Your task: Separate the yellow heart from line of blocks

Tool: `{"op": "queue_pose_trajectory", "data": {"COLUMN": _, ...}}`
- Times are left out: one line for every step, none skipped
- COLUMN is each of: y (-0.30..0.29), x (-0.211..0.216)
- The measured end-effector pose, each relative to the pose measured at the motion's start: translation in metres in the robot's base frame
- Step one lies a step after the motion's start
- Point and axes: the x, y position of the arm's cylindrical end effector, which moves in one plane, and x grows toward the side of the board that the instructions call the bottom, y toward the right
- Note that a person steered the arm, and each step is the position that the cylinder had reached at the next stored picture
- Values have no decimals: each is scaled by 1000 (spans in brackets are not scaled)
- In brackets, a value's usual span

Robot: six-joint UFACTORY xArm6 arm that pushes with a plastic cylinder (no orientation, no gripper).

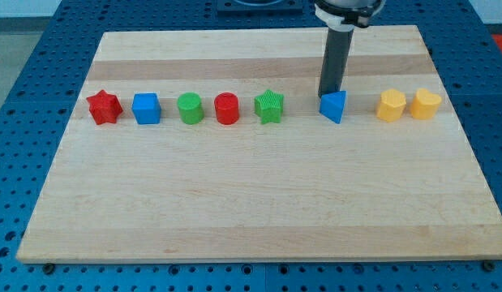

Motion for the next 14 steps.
{"op": "queue_pose_trajectory", "data": {"y": 0, "x": 0}}
{"op": "queue_pose_trajectory", "data": {"y": 0, "x": -6}}
{"op": "queue_pose_trajectory", "data": {"y": 0, "x": -25}}
{"op": "queue_pose_trajectory", "data": {"y": 20, "x": -38}}
{"op": "queue_pose_trajectory", "data": {"y": 67, "x": -38}}
{"op": "queue_pose_trajectory", "data": {"y": 116, "x": -38}}
{"op": "queue_pose_trajectory", "data": {"y": 151, "x": -22}}
{"op": "queue_pose_trajectory", "data": {"y": 179, "x": 5}}
{"op": "queue_pose_trajectory", "data": {"y": 189, "x": 22}}
{"op": "queue_pose_trajectory", "data": {"y": 181, "x": 24}}
{"op": "queue_pose_trajectory", "data": {"y": 158, "x": 24}}
{"op": "queue_pose_trajectory", "data": {"y": 136, "x": 24}}
{"op": "queue_pose_trajectory", "data": {"y": 119, "x": 35}}
{"op": "queue_pose_trajectory", "data": {"y": 99, "x": 52}}
